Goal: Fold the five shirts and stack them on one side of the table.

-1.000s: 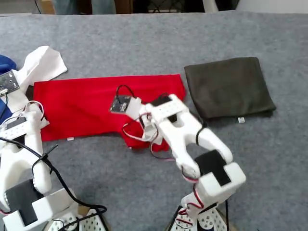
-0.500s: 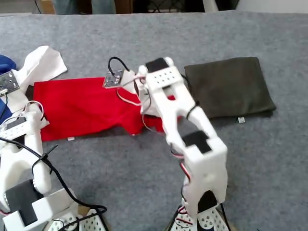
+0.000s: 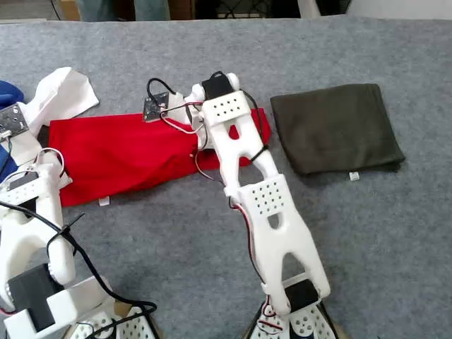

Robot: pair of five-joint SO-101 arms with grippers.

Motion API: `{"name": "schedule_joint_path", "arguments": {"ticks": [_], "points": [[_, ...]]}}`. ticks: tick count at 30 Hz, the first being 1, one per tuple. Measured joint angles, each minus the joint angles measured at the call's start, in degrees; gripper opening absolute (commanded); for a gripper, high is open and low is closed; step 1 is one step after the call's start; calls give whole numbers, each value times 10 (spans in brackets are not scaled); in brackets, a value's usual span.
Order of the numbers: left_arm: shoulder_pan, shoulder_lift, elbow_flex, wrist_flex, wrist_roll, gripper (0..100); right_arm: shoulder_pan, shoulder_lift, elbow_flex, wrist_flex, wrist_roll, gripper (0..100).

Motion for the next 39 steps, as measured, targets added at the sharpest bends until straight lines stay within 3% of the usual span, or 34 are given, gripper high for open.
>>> {"name": "schedule_joint_path", "arguments": {"ticks": [2,5,10,14,20,24,30,35,39], "points": [[0,0,0,0,0,31,0,25,-55,2,-9,306],[6,0,0,0,1,31,0,39,-105,4,-33,323],[8,0,0,0,0,31,11,36,-116,4,-75,230],[8,0,0,0,0,31,36,-4,-117,8,-129,21],[8,0,0,0,0,31,53,-95,-99,12,-245,15],[8,0,0,0,0,31,51,-171,23,12,-265,15],[8,0,0,0,0,31,16,-345,338,9,-268,15],[8,0,0,0,0,31,-9,-429,566,-91,-268,15],[8,0,0,0,0,31,-26,-430,645,-179,-268,15]]}}
